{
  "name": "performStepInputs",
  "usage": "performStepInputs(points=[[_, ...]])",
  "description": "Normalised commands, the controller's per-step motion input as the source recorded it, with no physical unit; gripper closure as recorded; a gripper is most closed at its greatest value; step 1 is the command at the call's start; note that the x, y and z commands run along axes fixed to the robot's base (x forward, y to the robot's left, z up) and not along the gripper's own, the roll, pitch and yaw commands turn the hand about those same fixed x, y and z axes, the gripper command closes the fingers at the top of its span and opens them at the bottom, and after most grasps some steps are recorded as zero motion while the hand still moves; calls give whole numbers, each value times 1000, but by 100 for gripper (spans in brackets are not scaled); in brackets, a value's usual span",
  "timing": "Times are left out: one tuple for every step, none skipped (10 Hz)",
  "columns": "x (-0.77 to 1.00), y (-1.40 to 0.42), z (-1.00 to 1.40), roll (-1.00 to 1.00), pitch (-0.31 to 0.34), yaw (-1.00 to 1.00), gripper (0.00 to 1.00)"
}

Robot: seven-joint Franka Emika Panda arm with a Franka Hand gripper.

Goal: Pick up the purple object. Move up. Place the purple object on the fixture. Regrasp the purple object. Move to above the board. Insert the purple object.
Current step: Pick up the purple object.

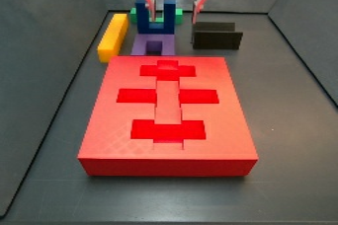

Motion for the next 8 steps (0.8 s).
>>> performStepInputs(points=[[0,-134,-540,-1,-110,0,0],[0,-163,-437,3,-103,0,0],[0,-226,-300,160,-81,0,0],[0,-311,-223,276,-61,0,0],[0,-331,-183,316,-34,0,0],[0,-331,-131,351,-7,0,0],[26,-314,-137,339,0,0,0],[103,-191,-200,219,0,0,0]])
